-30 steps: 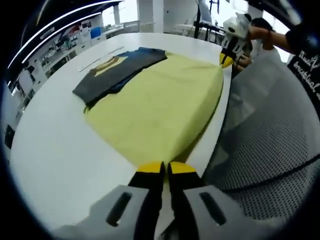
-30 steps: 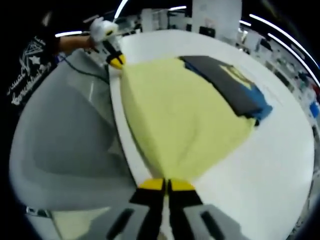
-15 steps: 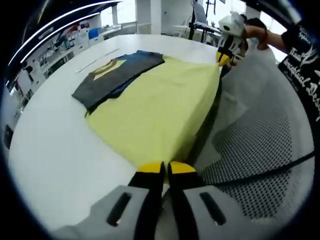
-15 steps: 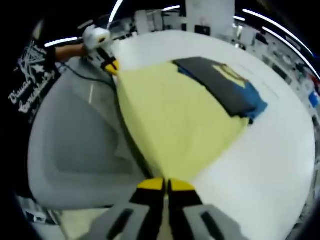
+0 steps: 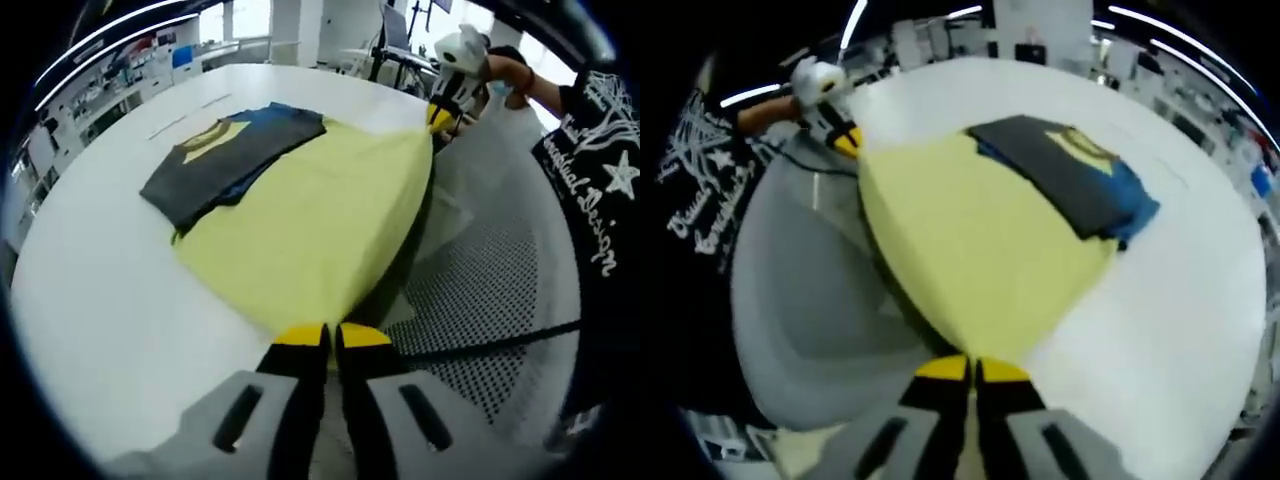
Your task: Fold the garment on the visible template until the final outline fits inside the template.
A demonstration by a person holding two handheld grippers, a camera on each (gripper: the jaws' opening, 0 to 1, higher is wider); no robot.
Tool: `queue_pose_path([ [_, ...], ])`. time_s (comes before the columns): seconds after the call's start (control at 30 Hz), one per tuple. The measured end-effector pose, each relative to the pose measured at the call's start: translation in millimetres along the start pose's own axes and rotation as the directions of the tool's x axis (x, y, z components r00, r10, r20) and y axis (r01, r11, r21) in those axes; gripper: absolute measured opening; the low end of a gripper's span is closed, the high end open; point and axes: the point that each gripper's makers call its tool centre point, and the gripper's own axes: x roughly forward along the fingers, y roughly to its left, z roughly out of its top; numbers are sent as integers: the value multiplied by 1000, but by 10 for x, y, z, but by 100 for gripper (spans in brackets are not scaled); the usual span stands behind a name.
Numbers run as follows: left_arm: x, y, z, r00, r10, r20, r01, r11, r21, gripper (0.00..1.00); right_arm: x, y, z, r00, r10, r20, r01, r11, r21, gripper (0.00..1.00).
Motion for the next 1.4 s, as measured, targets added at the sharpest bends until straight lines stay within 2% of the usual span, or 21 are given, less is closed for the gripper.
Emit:
queue_pose_path([
  [0.23, -70, 190, 182, 999, 39, 3, -39, 999, 26, 1, -113, -217, 228, 996, -76, 42, 77, 997, -24, 0],
  [0.37, -113, 300, 309, 998, 55, 19, -56, 998, 32, 1, -171, -376, 365, 989, -128, 79, 129, 992, -4, 0],
  [0.63, -207, 567, 659, 992, 92, 89, -90, 996, -27, 0, -308, -747, 667, 967, -220, 125, 221, 975, 10, 0],
  [0.8, -305, 762, 941, 980, 139, 139, -138, 990, -22, 0, -394, -944, 837, 952, -265, 152, 266, 964, 12, 0],
  [1.0, -346, 1062, 1218, 962, 203, 181, -202, 979, -22, 0, -496, -1216, 1109, 915, -345, 209, 348, 937, 21, 0],
  [1.1, -364, 1198, 1391, 945, 264, 191, -278, 959, 52, 0, -521, -1336, 1241, 899, -373, 232, 381, 925, 11, 0],
  [1.2, -344, 1256, 1477, 942, 260, 211, -277, 960, 51, 0, -512, -1473, 1296, 888, -399, 229, 410, 912, -1, 0],
  [1.4, -322, 1520, 1617, 925, 294, 240, -316, 947, 58, 0, -487, -1688, 1431, 871, -421, 255, 429, 903, 25, 0],
])
